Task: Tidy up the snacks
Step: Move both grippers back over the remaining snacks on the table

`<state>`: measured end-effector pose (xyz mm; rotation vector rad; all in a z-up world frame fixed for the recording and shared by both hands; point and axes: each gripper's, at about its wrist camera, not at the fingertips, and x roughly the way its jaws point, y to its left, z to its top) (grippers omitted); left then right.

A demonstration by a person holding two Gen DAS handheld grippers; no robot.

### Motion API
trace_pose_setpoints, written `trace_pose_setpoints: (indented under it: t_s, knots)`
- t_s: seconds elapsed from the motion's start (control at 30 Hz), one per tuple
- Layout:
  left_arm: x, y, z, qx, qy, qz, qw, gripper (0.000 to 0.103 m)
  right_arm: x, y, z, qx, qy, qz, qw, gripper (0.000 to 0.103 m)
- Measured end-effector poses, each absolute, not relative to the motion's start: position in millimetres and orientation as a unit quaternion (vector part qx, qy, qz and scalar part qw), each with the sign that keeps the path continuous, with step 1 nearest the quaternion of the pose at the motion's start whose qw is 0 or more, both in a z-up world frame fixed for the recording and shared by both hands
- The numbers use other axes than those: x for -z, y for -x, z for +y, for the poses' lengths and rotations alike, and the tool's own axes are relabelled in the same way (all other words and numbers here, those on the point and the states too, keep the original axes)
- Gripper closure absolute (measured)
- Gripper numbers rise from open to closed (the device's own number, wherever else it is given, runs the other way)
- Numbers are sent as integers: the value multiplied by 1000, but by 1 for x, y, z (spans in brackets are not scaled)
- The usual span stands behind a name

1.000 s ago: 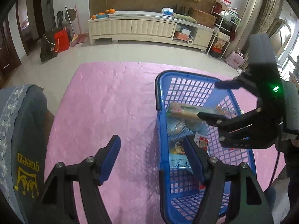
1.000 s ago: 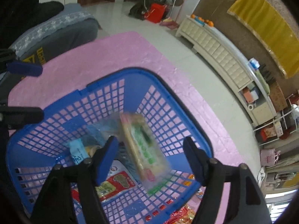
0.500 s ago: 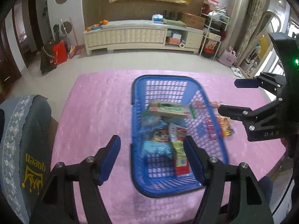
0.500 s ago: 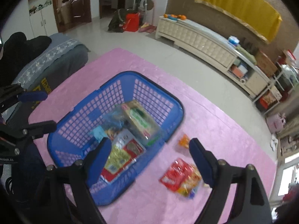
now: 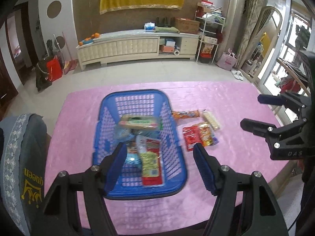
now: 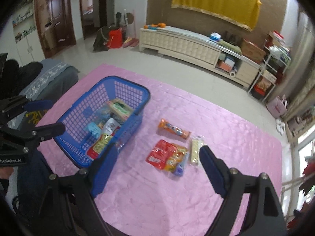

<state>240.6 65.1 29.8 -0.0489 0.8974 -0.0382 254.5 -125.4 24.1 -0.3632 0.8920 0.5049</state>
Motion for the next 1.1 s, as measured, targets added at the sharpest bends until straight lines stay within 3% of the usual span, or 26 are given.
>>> trace_pose_setpoints:
  t_s: [0.57, 1.1]
  knots:
    - [23, -287, -28, 62, 28, 454, 888, 36, 21, -284, -224, -200, 58, 433, 877, 15]
    - [117, -349, -58, 59, -6, 518, 853, 36, 124, -353, -219, -220, 7, 502, 836, 19]
